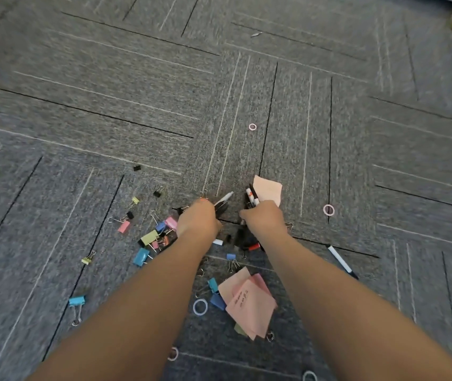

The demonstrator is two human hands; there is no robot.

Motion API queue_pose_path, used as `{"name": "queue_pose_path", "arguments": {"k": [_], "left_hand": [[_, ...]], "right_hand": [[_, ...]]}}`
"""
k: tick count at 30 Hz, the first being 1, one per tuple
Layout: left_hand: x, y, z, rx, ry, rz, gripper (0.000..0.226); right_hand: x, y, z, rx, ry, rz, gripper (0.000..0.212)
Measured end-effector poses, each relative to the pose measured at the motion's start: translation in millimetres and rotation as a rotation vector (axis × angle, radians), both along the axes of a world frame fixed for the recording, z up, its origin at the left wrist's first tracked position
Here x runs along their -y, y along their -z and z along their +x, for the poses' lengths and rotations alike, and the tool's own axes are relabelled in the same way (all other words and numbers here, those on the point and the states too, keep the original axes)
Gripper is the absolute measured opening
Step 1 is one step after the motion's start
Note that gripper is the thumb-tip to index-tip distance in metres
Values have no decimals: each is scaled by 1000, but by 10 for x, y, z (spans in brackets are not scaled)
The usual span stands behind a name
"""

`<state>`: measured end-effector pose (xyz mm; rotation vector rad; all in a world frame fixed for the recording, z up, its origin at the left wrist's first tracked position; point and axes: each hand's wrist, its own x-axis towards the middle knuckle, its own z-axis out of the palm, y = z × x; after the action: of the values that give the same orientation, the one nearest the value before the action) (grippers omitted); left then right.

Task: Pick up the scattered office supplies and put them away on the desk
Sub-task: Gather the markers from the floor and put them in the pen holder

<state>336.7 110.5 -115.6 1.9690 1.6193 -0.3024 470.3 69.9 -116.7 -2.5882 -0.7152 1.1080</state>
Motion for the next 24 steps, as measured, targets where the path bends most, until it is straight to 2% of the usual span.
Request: {"name": "queue_pose_path", "arguments": {"k": [4,8,14,16,17,20,22,24], "left_hand": [[35,-89,-334,101,-43,64,23],[-4,-418,-790,70,-71,131,21],[244,-1587,-1544,25,-241,53,26],[367,-2058,-1789,3,-264,24,24],[427,-2251,-1896,2,-276,18,22],[578,-2583,-2134,12,-299,17,19],[609,-2517,-2207,-6,-302,40,20],[604,-2264,-2210,-49,-290,52,23]], "right_hand": [[123,-116,18,17,-56,-17,24],[170,-448,-47,76,-201,68,17],[54,-1593,-770,50,-437,72,13],[40,-1993,-1019,134,-554,42,7],[36,-2150,-1109,197,-637,17,9],[48,-2339,-1289,284,-831,-56,35],[44,-2209,-1346,313,-921,-72,43],[43,-1918,-1343,353,-967,-91,40]]}}
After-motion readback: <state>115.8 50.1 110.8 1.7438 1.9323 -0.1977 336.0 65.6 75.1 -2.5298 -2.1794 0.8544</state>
